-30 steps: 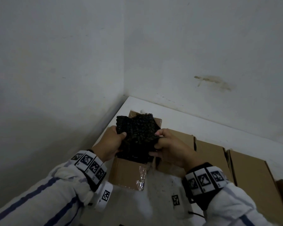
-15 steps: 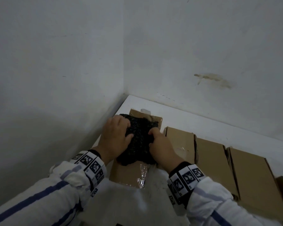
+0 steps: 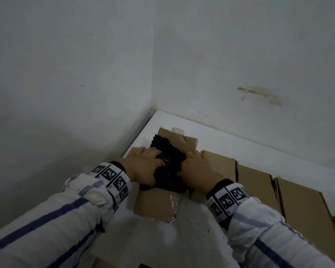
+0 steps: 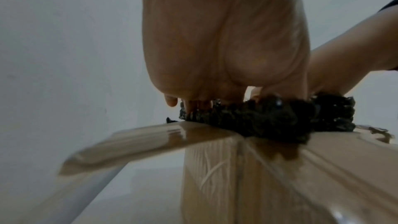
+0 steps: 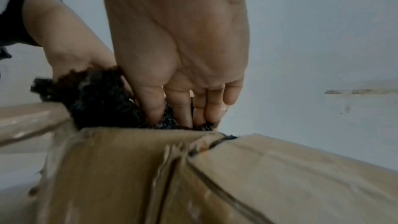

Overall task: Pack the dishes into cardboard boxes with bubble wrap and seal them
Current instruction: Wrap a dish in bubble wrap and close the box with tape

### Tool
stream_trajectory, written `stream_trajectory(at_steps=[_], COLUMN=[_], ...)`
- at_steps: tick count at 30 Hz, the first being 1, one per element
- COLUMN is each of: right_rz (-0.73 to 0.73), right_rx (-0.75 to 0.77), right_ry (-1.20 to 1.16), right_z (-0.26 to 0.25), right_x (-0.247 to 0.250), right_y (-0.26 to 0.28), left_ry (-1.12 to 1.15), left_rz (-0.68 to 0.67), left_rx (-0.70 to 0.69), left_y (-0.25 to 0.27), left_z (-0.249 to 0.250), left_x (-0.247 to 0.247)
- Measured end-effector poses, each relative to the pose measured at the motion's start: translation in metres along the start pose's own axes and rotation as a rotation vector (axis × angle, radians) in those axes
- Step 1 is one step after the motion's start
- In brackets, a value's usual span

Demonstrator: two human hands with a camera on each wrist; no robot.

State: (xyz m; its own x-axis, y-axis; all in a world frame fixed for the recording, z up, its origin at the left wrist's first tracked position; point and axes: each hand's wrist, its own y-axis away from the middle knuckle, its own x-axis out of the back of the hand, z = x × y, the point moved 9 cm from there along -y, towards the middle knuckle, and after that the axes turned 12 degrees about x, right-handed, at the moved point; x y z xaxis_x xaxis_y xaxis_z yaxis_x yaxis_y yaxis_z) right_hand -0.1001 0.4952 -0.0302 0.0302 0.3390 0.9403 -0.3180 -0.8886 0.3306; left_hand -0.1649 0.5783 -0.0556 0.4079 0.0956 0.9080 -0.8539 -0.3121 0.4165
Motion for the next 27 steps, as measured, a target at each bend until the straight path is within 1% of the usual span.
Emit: stream_trajectory(at_steps=[3,5,9,12,15,18,22,23,24,27], right_rz=[-0.124,-0.166,-0.199,-0.221,-0.146,-0.057,-0.001,-0.011,-0.046,-0.197], right_rx=[0.036,0.065,0.085,0.113,0.147,0.099,0.109,0.120,0.132,0.164], right_ry=[-0.036,-0.034,-0.008,0.033,0.101,0.126,0.110,0.097,0.086,0.094], right_z=[-0.001,-0.004,-0.009,-0.013,-0.021,-0.022,-0.019,-0.017,-0.015,-0.012], right_x=[0.000,-0.002,-0.009,-0.013,-0.013,-0.015,-0.013,-0.012,-0.012,-0.013], right_y=[-0.004,-0.007,-0.016,-0.020,-0.021,-0.021,-0.019,-0.018,-0.018,-0.018], left_ry=[-0.046,-0.057,-0.101,-0.101,-0.102,-0.089,-0.122,-0.111,-0.094,-0.099], left_rz=[0.132,0.188,0.220,0.205,0.199,0.210,0.286,0.275,0.231,0.091], left_rx=[-0.031,-0.033,-0.033,-0.026,-0.007,-0.032,-0.012,-0.002,0.008,0.019], left_y=[-0.005,-0.006,-0.012,-0.014,-0.017,-0.017,-0.011,-0.011,-0.013,-0.017], left_z=[0.005,0.008,0.012,0.012,0.011,0.011,0.006,0.003,0.000,-0.009], left_x=[0.013,0.016,0.015,0.012,0.010,0.007,0.014,0.015,0.013,0.005])
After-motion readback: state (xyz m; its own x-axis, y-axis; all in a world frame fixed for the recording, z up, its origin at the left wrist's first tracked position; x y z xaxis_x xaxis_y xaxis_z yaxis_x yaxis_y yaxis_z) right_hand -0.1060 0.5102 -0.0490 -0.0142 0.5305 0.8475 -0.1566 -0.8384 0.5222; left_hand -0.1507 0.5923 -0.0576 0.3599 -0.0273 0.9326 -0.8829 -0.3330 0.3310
